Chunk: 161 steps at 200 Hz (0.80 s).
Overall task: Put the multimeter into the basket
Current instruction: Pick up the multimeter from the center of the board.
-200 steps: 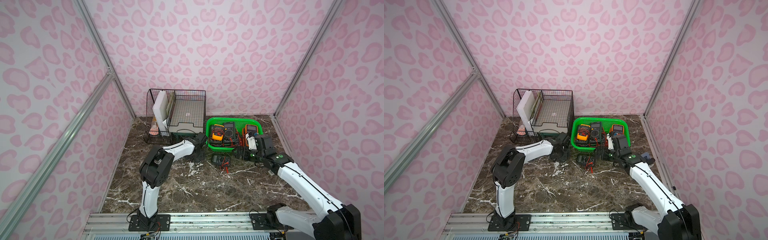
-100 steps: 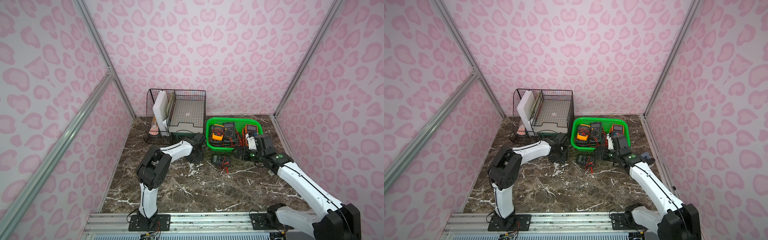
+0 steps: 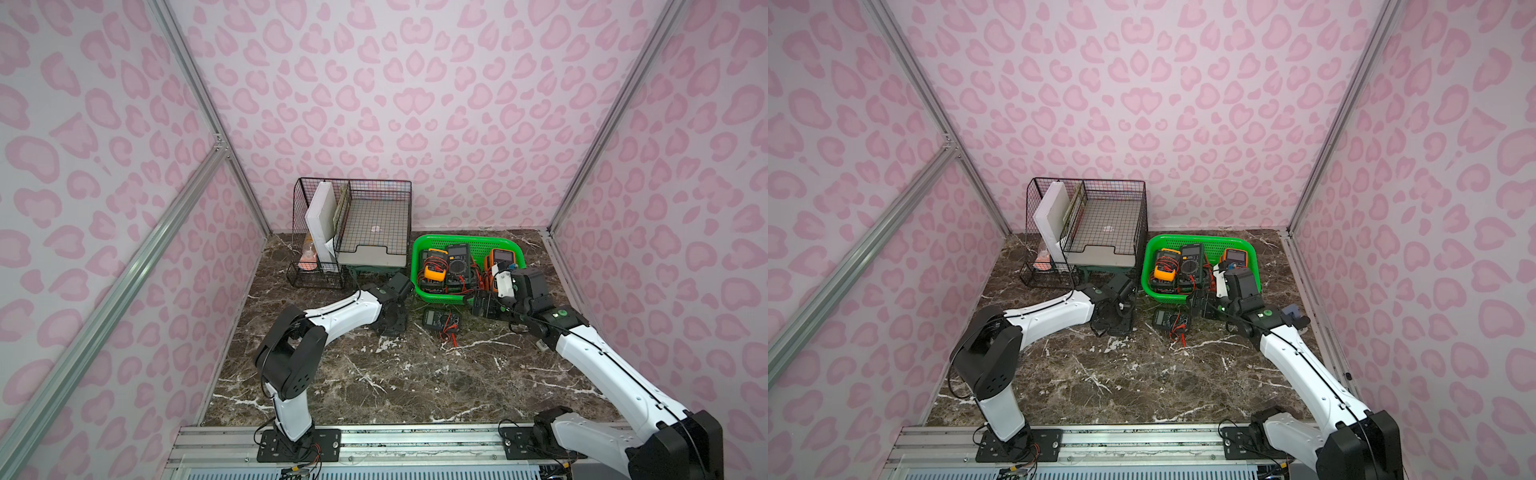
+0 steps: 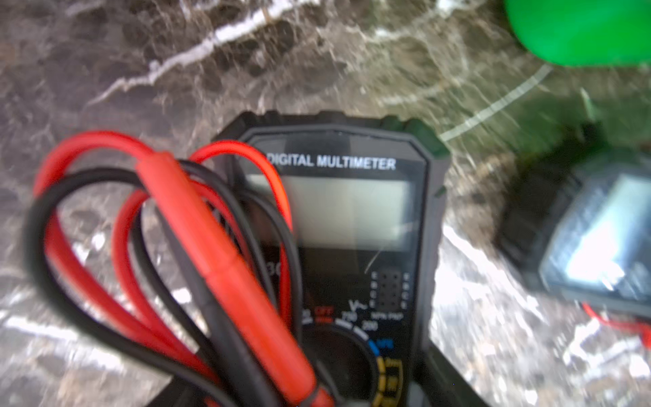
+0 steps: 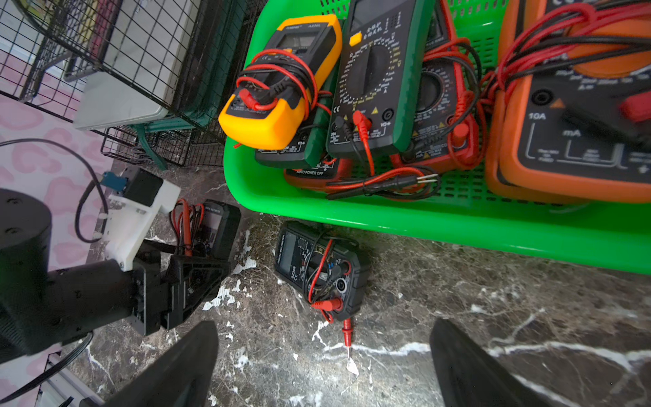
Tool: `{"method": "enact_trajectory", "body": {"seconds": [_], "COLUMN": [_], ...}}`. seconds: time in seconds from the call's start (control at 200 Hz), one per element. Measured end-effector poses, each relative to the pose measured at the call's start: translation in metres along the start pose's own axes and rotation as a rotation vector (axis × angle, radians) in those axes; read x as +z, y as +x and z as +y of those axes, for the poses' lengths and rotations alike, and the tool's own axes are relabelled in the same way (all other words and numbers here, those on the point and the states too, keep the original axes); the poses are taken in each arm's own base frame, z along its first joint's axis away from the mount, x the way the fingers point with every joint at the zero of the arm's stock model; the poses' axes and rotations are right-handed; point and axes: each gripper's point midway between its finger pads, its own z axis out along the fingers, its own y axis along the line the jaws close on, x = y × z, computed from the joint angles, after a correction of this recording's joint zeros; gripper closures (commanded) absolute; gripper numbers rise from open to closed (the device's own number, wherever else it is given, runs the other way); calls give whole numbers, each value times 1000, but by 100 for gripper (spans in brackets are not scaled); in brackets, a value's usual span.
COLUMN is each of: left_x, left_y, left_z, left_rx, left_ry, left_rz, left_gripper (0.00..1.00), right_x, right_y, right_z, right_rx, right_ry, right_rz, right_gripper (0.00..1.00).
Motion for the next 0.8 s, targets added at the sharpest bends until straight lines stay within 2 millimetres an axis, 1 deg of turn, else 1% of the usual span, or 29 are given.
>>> {"method": "enact_trajectory", "body": {"seconds": [0.175, 0.305, 0.51, 0.59, 0.805], "left_x": [-27, -51, -91, -102, -133], "left_y": [13, 13, -4, -11, -37], "left_z": [-3, -6, -18, -23, -41], "left_rx": [7, 3, 1, 0, -11], "left_ry": [8, 23, 64, 81, 146], "left_rz": [-24, -60, -137, -156, -229], "left_gripper": [100, 100, 100, 100, 100], "right_x": [-1, -2, -4, -5, -7], "right_y": [-3, -7, -10, -10, -15], "right_z": [5, 8, 10, 11, 11], "right_rx": [0, 5, 9, 12, 21], "right_ry": [-21, -34, -45, -49, -57], "right_rz": [-9, -19, -31, -32, -50], "right_gripper": [1, 1, 1, 1, 1]}}
